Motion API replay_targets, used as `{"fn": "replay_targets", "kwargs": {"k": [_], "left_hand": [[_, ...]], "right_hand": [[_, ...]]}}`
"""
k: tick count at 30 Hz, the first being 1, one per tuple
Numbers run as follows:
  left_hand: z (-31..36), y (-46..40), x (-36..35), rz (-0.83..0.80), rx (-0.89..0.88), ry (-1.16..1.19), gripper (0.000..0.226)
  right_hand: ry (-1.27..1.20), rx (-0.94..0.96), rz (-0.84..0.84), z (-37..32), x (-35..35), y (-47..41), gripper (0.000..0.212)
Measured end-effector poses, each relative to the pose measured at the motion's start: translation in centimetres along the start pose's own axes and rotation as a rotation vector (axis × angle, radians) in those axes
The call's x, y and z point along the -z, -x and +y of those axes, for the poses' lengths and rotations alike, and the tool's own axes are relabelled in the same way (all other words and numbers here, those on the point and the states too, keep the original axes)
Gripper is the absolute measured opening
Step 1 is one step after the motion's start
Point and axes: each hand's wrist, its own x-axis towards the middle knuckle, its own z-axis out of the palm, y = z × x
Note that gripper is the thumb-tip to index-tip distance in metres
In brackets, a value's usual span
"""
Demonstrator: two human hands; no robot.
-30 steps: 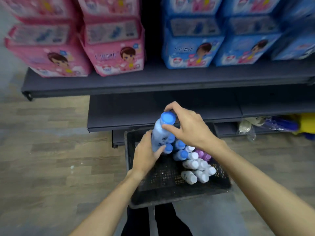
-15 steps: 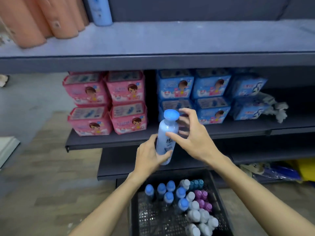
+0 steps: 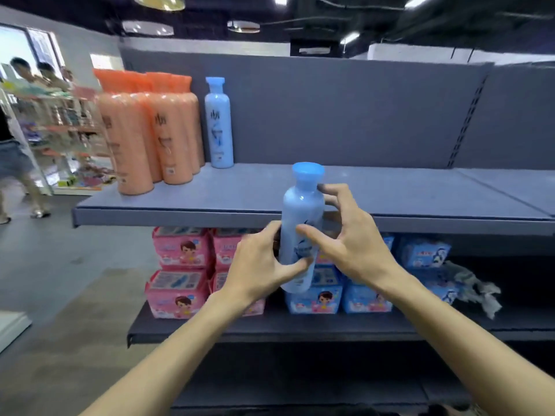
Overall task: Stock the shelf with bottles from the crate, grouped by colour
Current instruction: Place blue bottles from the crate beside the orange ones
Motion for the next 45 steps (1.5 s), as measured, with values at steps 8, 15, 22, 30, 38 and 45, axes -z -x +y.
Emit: {"fn": "replay_targets", "kwargs": {"k": [8,15,22,30,38,45], "left_hand": [[1.8,-5.9,6.5,0.07,-0.073,-0.045,0.052],[-0.2,-8.3,9.1,0.021,-0.013,-0.187,0.049],[-1.4,-10.9,9.9,-0.04,0.138,-0.325,0.045],[-3.1,-13.1,10.5,-0.011,0.302,-0.329,0.046],[-5.5,-15.5,11.1,0.002,0.457,-0.306,0.05],[-8.1,-18.1,10.2,0.01,0.507,-0.318,0.048]], "right_hand": [[-0.014,0.106,0.05,-5.3,0.7,-7.5,0.053],[0.053,0.172,0.0,-6.1,-1.5,-11.4,0.05],[0.113,0.126,-0.087,-5.1,-3.8,-15.5,0.045],[0.308,0.102,-0.265,-4.4,-4.9,-19.9,0.051],[0.363,0.118,-0.244,-3.9,-8.3,-23.3,0.053],[0.347,0.105,-0.243,-2.5,-10.5,-26.2,0.053]]}}
